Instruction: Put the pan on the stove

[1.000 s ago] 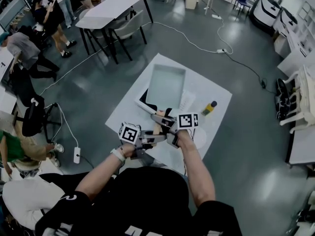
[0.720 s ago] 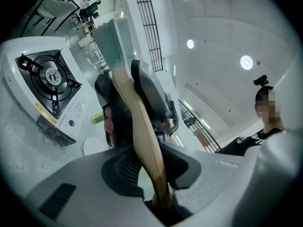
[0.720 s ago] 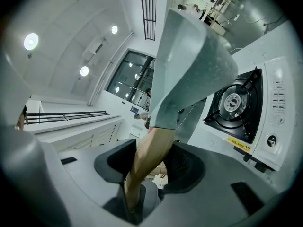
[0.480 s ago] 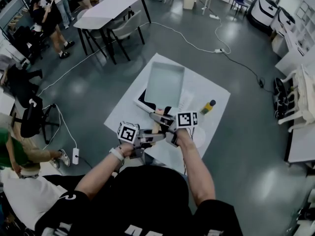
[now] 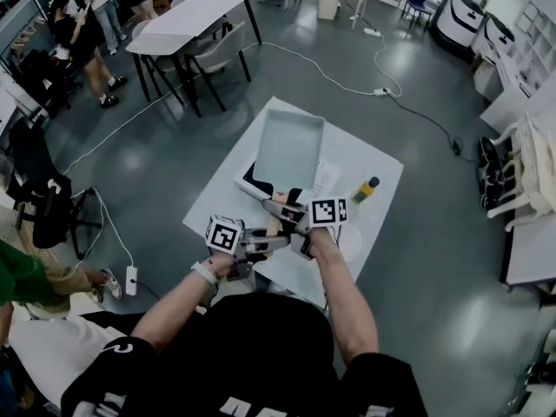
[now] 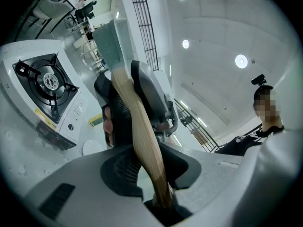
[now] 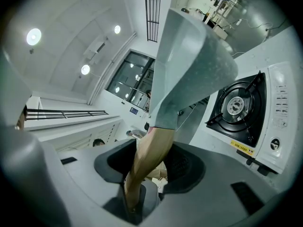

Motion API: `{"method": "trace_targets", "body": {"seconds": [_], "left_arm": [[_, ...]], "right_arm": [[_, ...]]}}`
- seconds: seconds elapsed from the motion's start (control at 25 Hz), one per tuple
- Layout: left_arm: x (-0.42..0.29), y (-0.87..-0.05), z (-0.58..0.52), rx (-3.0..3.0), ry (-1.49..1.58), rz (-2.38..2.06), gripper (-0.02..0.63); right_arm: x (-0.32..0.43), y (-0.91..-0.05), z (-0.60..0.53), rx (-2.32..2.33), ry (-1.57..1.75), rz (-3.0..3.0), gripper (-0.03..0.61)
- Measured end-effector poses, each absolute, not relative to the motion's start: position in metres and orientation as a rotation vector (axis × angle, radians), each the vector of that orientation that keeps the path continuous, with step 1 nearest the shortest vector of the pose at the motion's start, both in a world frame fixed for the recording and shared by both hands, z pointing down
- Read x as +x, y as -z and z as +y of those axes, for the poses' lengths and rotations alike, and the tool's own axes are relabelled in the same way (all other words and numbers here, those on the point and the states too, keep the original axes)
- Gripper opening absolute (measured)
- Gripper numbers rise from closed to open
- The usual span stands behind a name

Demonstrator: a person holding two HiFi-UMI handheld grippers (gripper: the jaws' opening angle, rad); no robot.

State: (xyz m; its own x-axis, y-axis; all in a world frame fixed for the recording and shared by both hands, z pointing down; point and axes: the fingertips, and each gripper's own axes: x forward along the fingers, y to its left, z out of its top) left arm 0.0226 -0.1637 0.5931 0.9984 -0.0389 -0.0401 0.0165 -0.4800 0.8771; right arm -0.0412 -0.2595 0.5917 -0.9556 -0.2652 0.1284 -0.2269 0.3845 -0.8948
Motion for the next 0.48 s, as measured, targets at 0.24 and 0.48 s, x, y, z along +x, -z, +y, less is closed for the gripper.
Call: {"method": "trace_targets", "body": {"seconds": [0.24,0.48], "left_arm": [[0.0205,-0.5952,-0.1633,2.071,0.060,-0.010,0.080],[0.0180,-0.5975,-0.1646,2.074,0.051,-0.002,0.080]], "right_arm": [[-0.0427,-0.5934,-0.2583,-0.473,1.668,2.578,0.167],[-0.0459,-0.5920,-0.2604,-0.452,1.646,2.567,0.168]]}}
